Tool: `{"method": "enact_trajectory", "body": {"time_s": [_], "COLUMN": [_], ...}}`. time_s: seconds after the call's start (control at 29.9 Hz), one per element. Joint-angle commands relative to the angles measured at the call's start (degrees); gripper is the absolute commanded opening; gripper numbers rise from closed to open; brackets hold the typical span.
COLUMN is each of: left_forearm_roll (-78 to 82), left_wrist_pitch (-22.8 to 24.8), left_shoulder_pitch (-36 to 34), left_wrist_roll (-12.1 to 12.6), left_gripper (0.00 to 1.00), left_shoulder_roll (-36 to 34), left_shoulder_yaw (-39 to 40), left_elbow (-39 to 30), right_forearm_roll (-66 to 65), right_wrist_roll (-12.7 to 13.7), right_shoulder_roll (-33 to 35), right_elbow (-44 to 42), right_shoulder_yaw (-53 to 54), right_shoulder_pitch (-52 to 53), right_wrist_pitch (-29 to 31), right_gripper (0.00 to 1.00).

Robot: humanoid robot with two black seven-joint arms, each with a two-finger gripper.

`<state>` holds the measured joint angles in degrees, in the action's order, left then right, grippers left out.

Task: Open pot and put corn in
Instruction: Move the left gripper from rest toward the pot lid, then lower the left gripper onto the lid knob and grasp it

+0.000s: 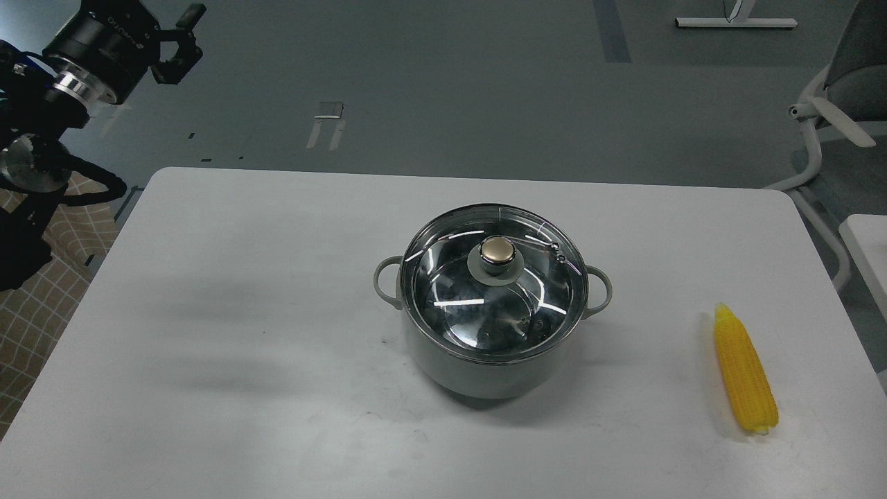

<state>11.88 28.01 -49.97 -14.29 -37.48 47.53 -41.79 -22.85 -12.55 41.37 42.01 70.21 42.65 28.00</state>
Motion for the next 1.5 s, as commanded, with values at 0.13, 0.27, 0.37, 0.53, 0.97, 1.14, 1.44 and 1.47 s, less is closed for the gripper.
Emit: {"method": "enact_trajectory", "body": {"time_s": [0.13,0.27,0.37,0.53,0.97,1.14,1.44,1.47], "left_forearm_roll": [-0.01,-0.27,-0.27,0.34,20.09,47.21,79.86,81.62], "left_wrist_pitch": [-0.01,-0.01,-0.01,-0.01,-0.01,-0.01,-0.01,-0.01], "left_shoulder_pitch": [-0.57,-0.92,-1.1,-0.66,0.22,-0.74,-1.1,-1.01], "left_wrist_roll": [0.14,0.05,-0.12,-0.12,-0.04,-0.56,-3.11,-3.46], "left_gripper": [0.98,0.98,0.98,0.98,0.9,0.87,0.87,0.87], "left_shoulder_roll": [-0.32,-0.4,-0.32,-0.49,-7.34,-7.26,-0.94,-0.41], "left_shoulder_yaw": [-0.07,0.37,3.0,4.06,-0.95,-0.25,-1.04,-1.04], "left_elbow": [0.13,0.83,0.92,0.75,-20.24,-31.84,-44.95,-45.48], "right_forearm_roll": [0.09,0.09,0.0,0.0,-0.09,-0.09,-1.15,-1.15], "right_wrist_roll": [0.07,0.07,-0.02,-0.1,-0.19,-0.19,-0.02,-0.02], "right_shoulder_roll": [-0.06,0.55,0.38,-0.23,0.2,0.29,0.47,0.47], "right_elbow": [0.17,0.08,0.0,0.08,0.52,0.26,-0.09,-0.09], "right_shoulder_yaw": [0.1,0.1,0.01,0.1,-0.08,-0.16,-0.34,-0.34], "right_shoulder_pitch": [0.07,0.16,0.16,0.16,-0.63,-0.63,-2.04,-2.04], "right_wrist_pitch": [0.0,0.0,0.0,0.0,0.0,0.0,0.0,0.0], "right_gripper": [1.0,1.0,1.0,1.0,1.0,1.0,1.0,1.0]}}
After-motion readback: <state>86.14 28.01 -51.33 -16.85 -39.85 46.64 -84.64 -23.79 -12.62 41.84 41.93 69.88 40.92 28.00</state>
